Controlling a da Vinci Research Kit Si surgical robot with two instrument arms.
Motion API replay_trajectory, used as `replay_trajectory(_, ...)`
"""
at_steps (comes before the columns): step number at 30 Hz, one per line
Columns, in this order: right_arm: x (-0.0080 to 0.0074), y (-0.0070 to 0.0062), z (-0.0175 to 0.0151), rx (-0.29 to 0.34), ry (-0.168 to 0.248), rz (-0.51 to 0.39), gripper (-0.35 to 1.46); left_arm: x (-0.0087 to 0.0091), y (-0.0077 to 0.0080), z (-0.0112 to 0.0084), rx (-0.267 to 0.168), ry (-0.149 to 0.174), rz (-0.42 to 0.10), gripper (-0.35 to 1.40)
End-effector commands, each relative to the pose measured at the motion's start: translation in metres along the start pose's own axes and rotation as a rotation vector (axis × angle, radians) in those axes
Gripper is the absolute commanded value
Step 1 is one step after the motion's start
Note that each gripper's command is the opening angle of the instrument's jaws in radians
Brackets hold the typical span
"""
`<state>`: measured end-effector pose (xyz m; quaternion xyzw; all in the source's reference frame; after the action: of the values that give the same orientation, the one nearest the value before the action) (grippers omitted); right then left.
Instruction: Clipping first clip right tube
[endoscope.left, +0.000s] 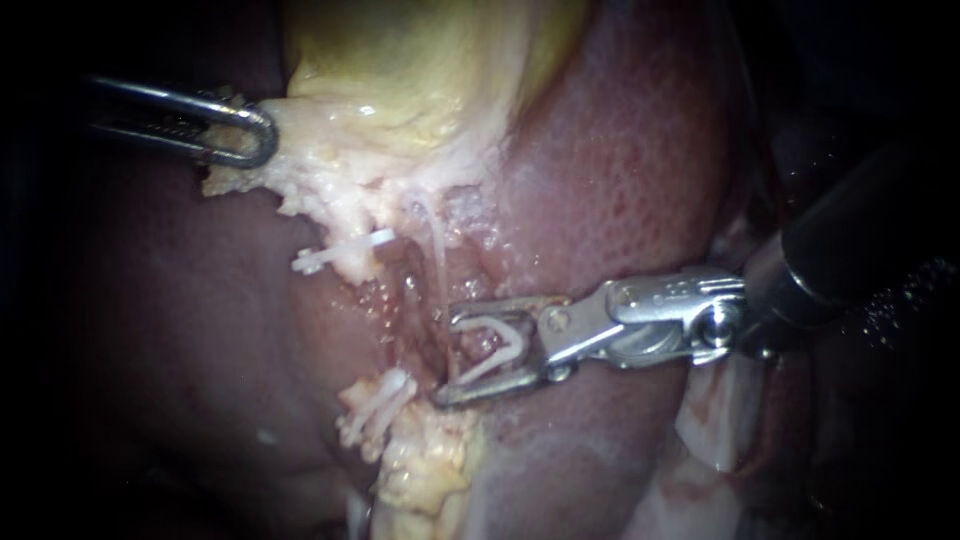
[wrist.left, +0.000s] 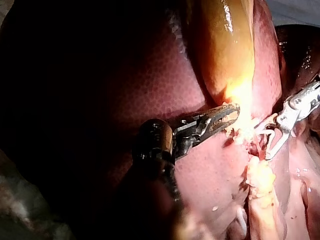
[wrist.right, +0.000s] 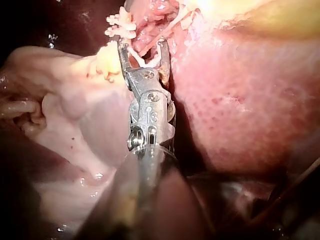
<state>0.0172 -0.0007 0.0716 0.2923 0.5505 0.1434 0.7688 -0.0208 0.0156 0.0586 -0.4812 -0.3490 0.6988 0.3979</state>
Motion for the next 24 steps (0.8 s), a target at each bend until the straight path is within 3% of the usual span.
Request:
replay_trajectory(1,-0.0001,0.0001,0.0004,0.021,0.015,0.008,0.48,0.0000,0.0000,0.0000,0.000,0.000,0.000,-0.35)
replay_trajectory(5,-0.0003,0.0001,0.0012,0.092,0.093,0.058,0.48,0.0000,0.0000,0.0000,0.000,0.000,0.000,-0.35)
replay_trajectory(8,-0.0002,-0.0002,0.0014,0.158,0.129,0.080,0.48,0.0000,0.0000,0.0000,0.000,0.000,0.000,-0.35)
replay_trajectory(11,-0.0002,-0.0010,0.0012,0.224,0.142,0.099,0.46,0.0000,0.0000,0.0000,0.000,0.000,0.000,-0.35)
replay_trajectory(15,-0.0001,-0.0026,0.0009,0.285,0.127,0.102,0.44,0.0000,-0.0001,0.0000,0.000,0.000,0.000,-0.35)
replay_trajectory(20,0.0005,-0.0038,0.0007,0.297,0.123,0.119,0.37,0.0000,-0.0002,0.0000,0.002,0.001,0.001,-0.35)
replay_trajectory(22,0.0007,-0.0039,0.0006,0.299,0.122,0.138,0.28,0.0000,-0.0003,-0.0001,0.002,0.001,0.001,-0.35)
replay_trajectory(24,0.0009,-0.0039,0.0002,0.296,0.122,0.169,0.08,0.0000,-0.0004,-0.0001,0.001,0.001,0.001,-0.35)
